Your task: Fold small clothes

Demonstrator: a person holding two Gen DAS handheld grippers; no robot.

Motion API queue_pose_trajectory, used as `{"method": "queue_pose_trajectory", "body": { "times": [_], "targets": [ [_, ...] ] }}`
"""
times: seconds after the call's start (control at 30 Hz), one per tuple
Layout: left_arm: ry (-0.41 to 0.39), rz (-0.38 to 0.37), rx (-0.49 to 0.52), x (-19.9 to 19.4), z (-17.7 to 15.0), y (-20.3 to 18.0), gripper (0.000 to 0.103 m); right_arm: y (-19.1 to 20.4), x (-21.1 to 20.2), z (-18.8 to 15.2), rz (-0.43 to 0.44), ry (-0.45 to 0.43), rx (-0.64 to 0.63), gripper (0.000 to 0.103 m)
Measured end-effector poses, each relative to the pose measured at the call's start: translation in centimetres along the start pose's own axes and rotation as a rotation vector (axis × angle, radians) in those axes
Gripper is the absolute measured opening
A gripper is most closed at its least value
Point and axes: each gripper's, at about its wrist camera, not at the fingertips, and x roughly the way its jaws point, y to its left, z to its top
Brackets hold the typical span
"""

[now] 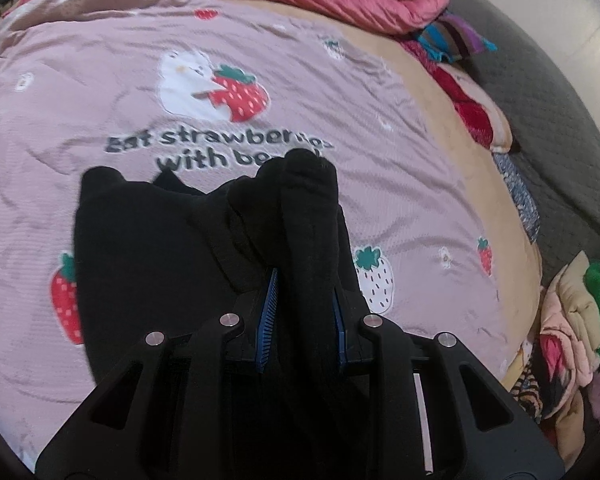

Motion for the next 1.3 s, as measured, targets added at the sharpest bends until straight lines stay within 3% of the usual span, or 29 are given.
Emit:
{"method": "queue_pose_trajectory", "body": {
  "times": [0.1, 0.27, 0.4, 0.57, 0.6, 0.67, 0.7, 0.87, 1.0, 1.13, 1.3],
  "targets": [
    [0.030, 0.012, 0.006, 1.8, 0.0, -0.7, 0.017, -1.4, 0.6, -0.5, 0.019, 0.031, 0.051, 0.012],
    [0.069, -0.009, -0.037, 3.9, -0.1, -0.8, 0.026, -3.7, 1.6, -1.5, 0.080, 0.108, 0.179, 0.015],
    [0.071, -0.083, -0.052, 4.5, -0.2, -1.0, 0.050, -6.1, 2.4, -2.2, 0.137, 0.168, 0.316, 0.020],
    [0.026, -0.134, -0.051, 2.3, -0.4, -0.6, 0.053, -8.6, 3.2, -2.3, 0.327, 0.274, 0.472, 0.036],
    [0.008, -0.133, -0.047, 1.4, -0.5, -0.3, 0.053, -8.9, 3.3, -2.0, 0.354, 0.282, 0.487, 0.039],
    [-0.041, -0.107, -0.024, -0.7, -0.9, 0.7, 0.054, -9.8, 3.7, -1.3, 0.434, 0.313, 0.519, 0.055],
    [-0.062, -0.083, -0.017, -1.6, -1.2, 1.3, 0.055, -10.1, 3.9, -0.9, 0.445, 0.319, 0.529, 0.057],
    [-0.143, 0.092, 0.016, -4.4, -3.9, 5.0, 0.055, -11.3, 4.4, 2.8, 0.388, 0.321, 0.467, 0.064],
    [-0.170, 0.168, 0.014, -4.9, -5.8, 7.2, 0.055, -10.3, 7.7, 5.2, 0.419, 0.420, 0.433, 0.067],
    [-0.172, 0.197, 0.053, -4.7, -6.6, 7.1, 0.055, -9.8, 10.6, 5.9, 0.386, 0.487, 0.424, 0.067],
    [-0.171, 0.185, 0.048, -4.3, -7.4, 7.2, 0.059, -9.4, 12.1, 6.8, 0.344, 0.499, 0.400, 0.067]
  ]
}}
